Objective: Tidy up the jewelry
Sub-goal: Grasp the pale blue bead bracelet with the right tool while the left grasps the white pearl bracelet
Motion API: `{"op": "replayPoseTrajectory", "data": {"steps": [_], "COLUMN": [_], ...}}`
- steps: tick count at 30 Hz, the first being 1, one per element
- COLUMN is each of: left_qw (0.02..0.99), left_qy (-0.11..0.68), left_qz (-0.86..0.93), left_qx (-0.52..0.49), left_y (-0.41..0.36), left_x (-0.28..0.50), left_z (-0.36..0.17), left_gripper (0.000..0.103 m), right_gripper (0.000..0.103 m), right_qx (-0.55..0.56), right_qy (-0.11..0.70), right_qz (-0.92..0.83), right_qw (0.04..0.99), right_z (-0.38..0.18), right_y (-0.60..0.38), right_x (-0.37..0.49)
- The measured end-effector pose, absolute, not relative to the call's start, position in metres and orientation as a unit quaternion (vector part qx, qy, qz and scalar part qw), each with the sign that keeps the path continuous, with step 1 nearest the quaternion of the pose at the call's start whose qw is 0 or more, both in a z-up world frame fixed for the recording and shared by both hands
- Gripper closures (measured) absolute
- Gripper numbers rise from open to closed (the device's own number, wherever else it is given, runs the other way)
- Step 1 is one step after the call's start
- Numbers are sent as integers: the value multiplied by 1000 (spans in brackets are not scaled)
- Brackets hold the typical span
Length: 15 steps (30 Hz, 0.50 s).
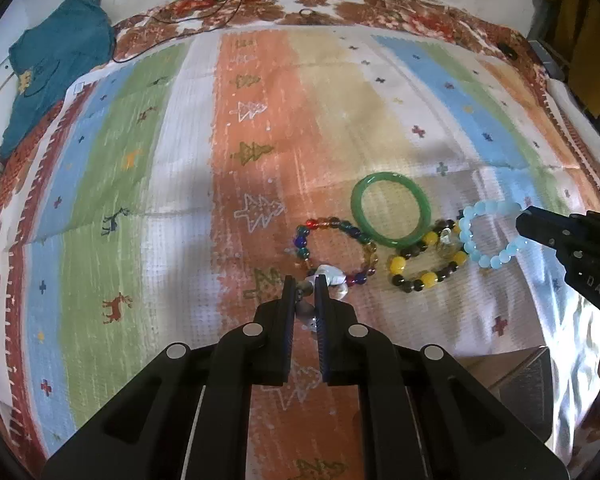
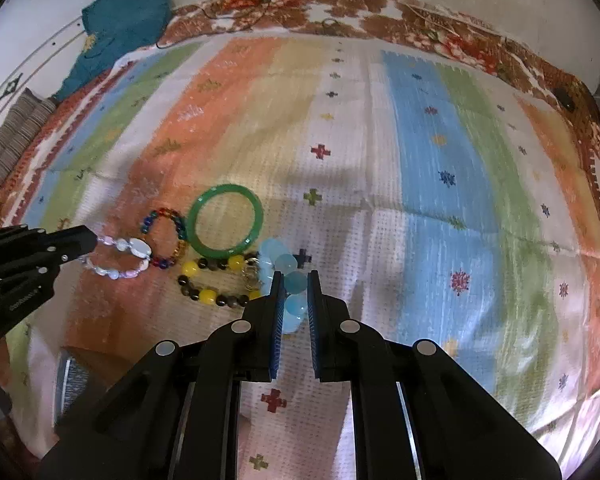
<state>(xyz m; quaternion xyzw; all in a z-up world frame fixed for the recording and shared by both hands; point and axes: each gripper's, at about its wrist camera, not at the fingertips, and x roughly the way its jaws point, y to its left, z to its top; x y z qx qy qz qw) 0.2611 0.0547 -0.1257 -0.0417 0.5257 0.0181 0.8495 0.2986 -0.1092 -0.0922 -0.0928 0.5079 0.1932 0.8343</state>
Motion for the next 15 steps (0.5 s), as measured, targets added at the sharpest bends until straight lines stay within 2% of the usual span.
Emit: {"op": "replayPoseTrajectory", "data": {"steps": [15], "left_qw": [860], "left_qy": [509], "left_qz": [8], "left_qx": [-45], "left_y": [46], "left_x": [246], "left_z": [-97], "left_gripper": [94], "right_gripper": [91], "right_qx": [-79], "right_qy": [493], "right_qz": [197], "right_qw": [844], "right_z": [-71], "right_y": [-111], "right_x": [277]}}
